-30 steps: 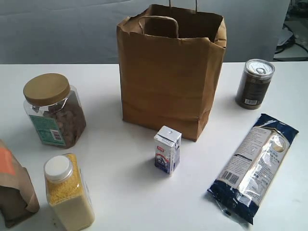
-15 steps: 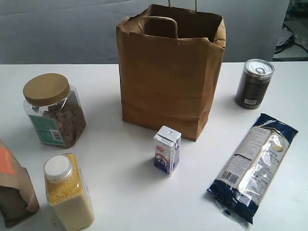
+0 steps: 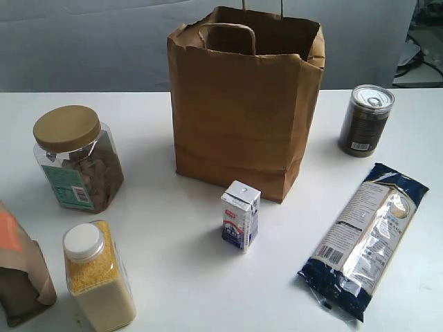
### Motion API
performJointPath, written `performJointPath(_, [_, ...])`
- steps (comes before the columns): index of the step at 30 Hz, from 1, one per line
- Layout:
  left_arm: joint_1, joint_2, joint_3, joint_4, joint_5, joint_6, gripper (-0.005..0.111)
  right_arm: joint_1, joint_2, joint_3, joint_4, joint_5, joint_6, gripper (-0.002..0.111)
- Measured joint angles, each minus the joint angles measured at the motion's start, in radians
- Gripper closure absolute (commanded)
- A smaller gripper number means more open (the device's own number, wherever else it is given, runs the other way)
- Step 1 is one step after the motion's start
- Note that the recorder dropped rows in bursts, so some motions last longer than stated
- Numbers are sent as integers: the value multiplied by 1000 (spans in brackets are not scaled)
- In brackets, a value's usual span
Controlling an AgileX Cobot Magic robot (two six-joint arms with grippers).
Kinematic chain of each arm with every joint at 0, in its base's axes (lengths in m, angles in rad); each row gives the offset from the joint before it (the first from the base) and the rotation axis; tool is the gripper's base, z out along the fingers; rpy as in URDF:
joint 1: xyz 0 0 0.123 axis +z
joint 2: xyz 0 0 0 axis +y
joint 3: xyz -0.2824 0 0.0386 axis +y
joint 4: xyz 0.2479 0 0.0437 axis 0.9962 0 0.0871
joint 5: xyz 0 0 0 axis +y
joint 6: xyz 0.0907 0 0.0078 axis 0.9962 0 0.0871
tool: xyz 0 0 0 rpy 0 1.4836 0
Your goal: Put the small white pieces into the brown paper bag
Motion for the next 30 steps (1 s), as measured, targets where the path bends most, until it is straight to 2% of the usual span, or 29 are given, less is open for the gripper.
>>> performJointPath(15, [0,0,0,0,0,0,107,0,-50,0,-42,109,25,108])
performJointPath(30, [0,0,0,0,0,0,107,0,-50,0,-44,125,25,108])
